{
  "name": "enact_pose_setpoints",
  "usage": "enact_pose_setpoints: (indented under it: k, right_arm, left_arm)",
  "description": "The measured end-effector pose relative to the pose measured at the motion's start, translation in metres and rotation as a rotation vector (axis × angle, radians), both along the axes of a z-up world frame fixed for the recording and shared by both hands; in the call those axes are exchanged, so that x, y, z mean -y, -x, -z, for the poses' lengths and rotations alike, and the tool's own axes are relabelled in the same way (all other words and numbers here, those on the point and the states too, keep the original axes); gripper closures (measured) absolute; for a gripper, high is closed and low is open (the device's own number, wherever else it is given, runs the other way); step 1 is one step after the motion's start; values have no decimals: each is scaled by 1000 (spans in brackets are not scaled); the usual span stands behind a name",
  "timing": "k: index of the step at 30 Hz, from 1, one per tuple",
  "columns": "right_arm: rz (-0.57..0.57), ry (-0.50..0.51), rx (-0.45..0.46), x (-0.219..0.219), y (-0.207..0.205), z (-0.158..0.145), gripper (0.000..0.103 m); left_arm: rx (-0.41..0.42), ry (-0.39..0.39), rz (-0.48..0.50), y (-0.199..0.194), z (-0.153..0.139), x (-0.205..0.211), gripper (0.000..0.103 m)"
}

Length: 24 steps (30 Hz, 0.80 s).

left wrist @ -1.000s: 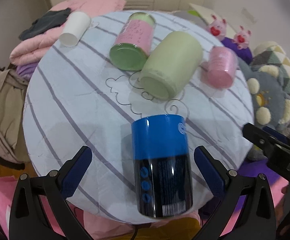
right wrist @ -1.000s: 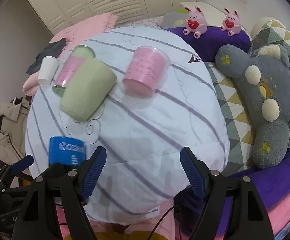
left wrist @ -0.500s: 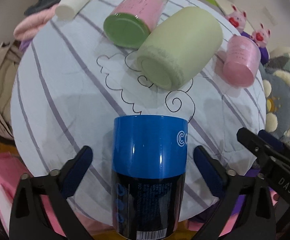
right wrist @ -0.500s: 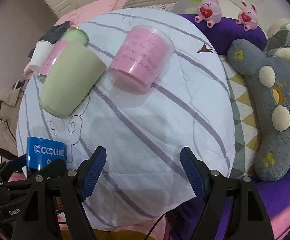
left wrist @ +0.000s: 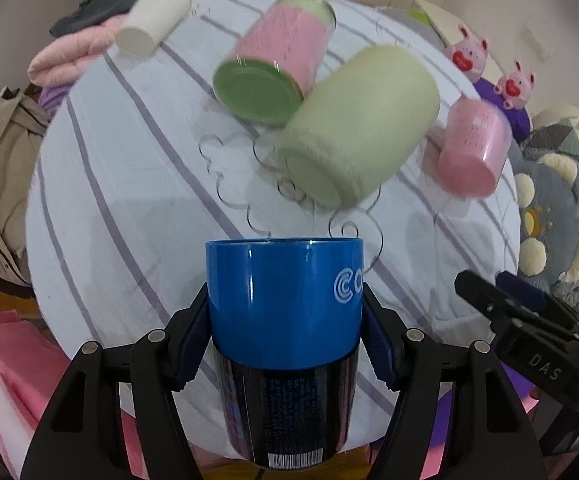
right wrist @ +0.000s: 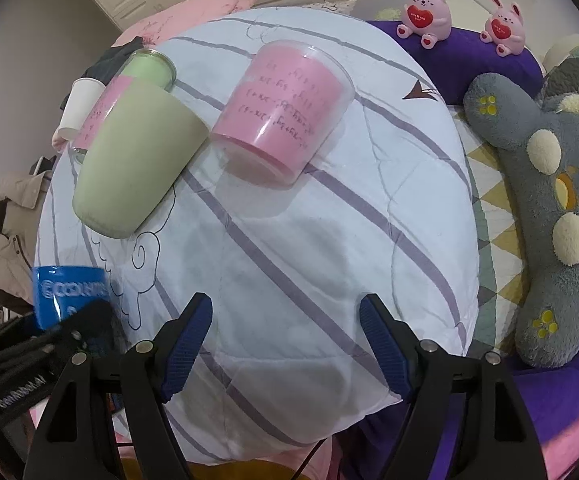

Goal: Flip cup upright
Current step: 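Lower the can toward the left tool and grasp it with the left tool, then set the can upright on the table with the left tool and release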

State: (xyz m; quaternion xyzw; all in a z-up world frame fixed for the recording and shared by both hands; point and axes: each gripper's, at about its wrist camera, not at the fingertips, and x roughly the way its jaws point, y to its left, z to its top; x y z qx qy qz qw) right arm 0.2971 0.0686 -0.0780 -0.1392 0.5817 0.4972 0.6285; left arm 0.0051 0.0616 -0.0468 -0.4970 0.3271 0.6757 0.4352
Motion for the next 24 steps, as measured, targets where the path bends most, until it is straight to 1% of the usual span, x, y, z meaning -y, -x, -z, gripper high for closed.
enact_pose_setpoints:
  k: [9, 13, 18, 22, 23, 24]
  right_arm:
    - [11, -8, 3, -2, -2, -4, 25]
    - [10, -12, 14, -3, -2, -7, 25]
    - [9, -20, 30, -4, 0, -12, 25]
    - [6, -23, 42, -3, 3, -16, 25]
    - [6, -25, 41, -3, 4, -16, 25]
    - [5, -27, 42, -3, 4, -17, 25]
  left_arm:
    - [-43, -80, 5, 12, -23, -6, 35]
    - [-64, -94, 29, 9, -28, -8, 35]
    - [-90, -133, 50, 5, -34, -7, 35]
    - [-91, -165, 75, 1, -39, -1, 35]
    - [-90, -178, 308, 1, -40, 1, 35]
    - [-89, -180, 310, 1, -40, 3, 35]
